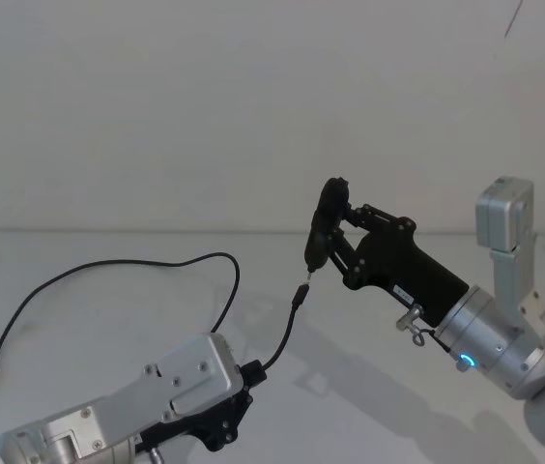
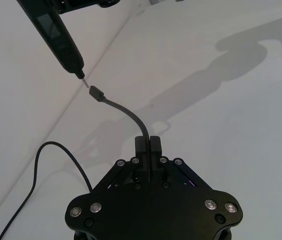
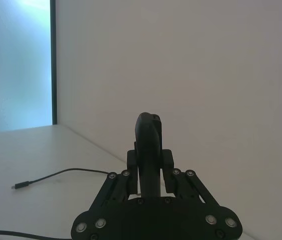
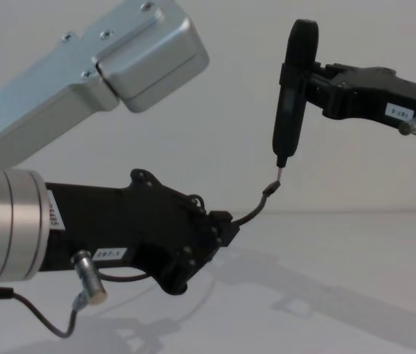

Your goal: Pick up the data cable with the one hand.

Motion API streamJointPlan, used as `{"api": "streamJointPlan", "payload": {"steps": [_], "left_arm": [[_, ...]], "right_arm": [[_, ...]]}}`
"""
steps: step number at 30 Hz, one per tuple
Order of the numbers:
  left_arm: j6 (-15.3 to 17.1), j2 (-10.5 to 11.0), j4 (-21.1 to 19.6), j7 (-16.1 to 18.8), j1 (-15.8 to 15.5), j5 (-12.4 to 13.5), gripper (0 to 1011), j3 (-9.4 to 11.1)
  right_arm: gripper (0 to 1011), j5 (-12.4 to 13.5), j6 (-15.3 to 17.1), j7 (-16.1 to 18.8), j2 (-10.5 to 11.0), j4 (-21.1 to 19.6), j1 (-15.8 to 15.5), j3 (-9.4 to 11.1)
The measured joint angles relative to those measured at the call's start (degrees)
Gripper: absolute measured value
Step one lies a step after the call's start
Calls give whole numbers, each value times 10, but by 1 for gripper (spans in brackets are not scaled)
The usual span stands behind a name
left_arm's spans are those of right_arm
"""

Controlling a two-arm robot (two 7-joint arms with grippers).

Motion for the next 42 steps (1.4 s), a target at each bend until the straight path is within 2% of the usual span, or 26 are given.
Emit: {"api": "streamJointPlan", "payload": {"steps": [21, 42], "left_arm": [[0, 0, 0, 0, 0, 0, 40, 0], [0, 0, 0, 0, 0, 0, 40, 0]], "right_arm": [[283, 28, 13, 2, 8, -21, -9, 0], [283, 29, 19, -8, 7, -14, -11, 2]]}}
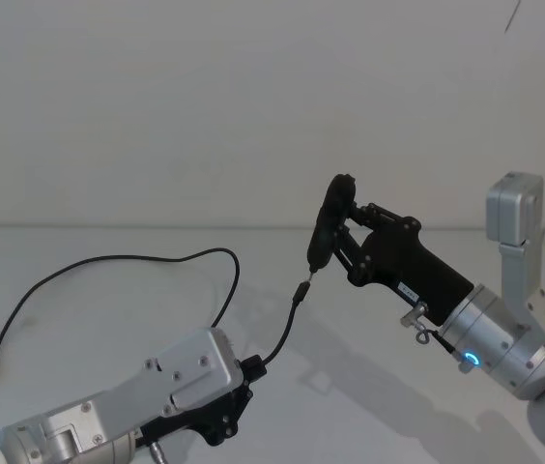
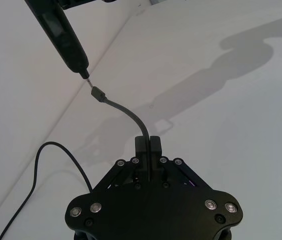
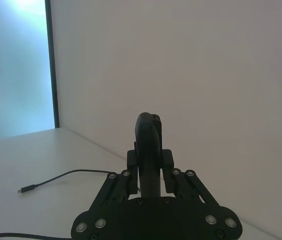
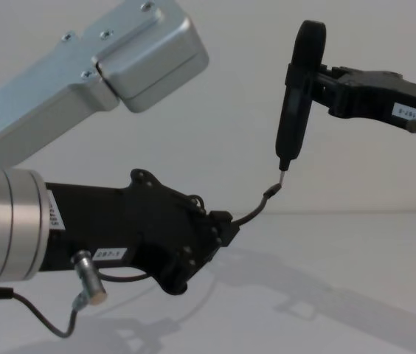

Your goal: Pick up the data cable with the one hand.

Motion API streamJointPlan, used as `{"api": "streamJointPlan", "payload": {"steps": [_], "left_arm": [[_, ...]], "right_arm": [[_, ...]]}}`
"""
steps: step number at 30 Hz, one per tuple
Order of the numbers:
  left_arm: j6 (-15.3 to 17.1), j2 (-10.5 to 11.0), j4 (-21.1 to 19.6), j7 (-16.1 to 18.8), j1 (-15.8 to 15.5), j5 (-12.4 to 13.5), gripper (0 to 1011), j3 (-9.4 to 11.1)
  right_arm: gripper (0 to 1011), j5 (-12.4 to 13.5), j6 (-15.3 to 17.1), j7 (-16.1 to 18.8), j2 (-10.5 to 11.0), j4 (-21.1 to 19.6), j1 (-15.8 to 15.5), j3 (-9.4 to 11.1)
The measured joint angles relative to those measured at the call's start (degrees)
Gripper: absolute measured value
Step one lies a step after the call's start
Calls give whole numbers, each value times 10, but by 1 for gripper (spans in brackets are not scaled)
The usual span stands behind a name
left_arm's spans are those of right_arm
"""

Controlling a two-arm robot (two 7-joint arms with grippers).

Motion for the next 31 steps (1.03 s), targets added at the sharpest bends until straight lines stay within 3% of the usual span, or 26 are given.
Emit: {"api": "streamJointPlan", "payload": {"steps": [31], "left_arm": [[0, 0, 0, 0, 0, 0, 40, 0]], "right_arm": [[283, 3, 5, -6, -1, 2, -2, 5]]}}
